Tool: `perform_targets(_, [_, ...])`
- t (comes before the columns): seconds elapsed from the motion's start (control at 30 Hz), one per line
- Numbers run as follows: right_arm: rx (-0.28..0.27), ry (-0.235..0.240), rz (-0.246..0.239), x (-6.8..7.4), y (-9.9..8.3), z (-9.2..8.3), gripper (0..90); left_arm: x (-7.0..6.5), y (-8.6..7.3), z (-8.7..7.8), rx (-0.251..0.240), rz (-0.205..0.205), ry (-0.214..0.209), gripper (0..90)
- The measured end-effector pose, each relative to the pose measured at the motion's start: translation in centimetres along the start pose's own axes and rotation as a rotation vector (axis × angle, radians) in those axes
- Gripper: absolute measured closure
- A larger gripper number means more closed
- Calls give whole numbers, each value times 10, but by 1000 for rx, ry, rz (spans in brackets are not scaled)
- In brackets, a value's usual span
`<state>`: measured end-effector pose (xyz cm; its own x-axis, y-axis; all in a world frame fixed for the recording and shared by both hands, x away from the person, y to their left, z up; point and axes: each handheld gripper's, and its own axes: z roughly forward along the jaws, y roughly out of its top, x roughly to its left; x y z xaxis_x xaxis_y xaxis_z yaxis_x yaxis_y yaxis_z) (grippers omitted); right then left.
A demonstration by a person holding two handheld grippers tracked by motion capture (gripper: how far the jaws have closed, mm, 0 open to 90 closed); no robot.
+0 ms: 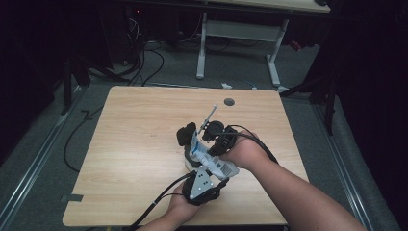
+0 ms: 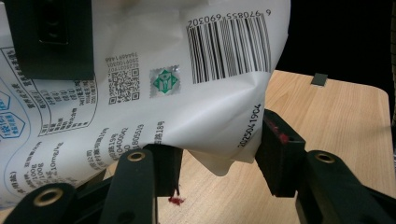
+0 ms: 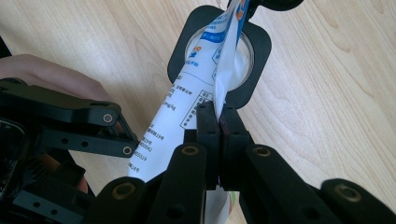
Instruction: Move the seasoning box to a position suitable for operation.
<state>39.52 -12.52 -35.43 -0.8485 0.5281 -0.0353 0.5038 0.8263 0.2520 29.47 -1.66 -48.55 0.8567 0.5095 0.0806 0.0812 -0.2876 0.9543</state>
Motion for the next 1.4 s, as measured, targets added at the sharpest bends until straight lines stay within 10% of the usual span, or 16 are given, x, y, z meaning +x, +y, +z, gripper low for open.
perform_targets(1.4, [5, -9, -2, -2, 9, -6, 890, 6, 6, -2, -24, -25, 0, 552])
